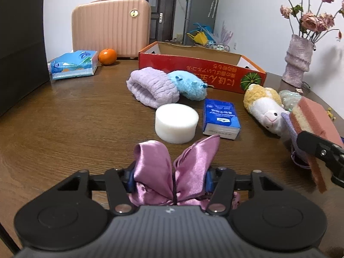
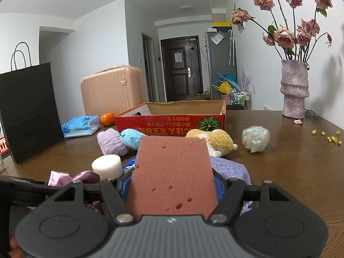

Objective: Organize soft objects
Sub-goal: 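Carry the bow in the left tool while the right tool carries the sponge to the red box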

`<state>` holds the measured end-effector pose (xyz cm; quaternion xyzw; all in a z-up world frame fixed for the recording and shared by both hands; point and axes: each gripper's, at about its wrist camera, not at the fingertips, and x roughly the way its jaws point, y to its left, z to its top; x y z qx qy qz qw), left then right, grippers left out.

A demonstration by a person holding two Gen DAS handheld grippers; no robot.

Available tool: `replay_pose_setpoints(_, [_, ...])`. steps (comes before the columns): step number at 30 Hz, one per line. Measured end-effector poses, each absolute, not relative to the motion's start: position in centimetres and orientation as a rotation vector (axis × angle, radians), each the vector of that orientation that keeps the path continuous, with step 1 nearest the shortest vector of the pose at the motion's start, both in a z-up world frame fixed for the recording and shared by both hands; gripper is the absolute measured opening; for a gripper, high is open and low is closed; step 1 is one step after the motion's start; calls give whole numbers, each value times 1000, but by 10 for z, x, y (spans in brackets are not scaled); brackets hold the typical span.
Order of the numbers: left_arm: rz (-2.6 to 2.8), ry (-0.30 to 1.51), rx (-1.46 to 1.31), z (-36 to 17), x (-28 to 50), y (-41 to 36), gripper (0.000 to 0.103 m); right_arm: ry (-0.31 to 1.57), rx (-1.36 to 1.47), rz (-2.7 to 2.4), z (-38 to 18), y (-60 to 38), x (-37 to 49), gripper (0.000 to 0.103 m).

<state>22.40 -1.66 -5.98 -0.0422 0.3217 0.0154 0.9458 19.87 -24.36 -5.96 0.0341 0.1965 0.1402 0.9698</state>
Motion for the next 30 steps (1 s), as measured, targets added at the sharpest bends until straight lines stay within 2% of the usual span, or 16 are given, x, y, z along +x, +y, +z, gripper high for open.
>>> replay_pose_setpoints(16, [-10, 558, -90, -22, 219, -12, 56, 354, 43, 280, -36, -237, 200, 69])
replay_pose_setpoints(30, [-37, 481, -92, 12, 250, -1, 56, 316, 24, 261, -10, -227, 230, 69])
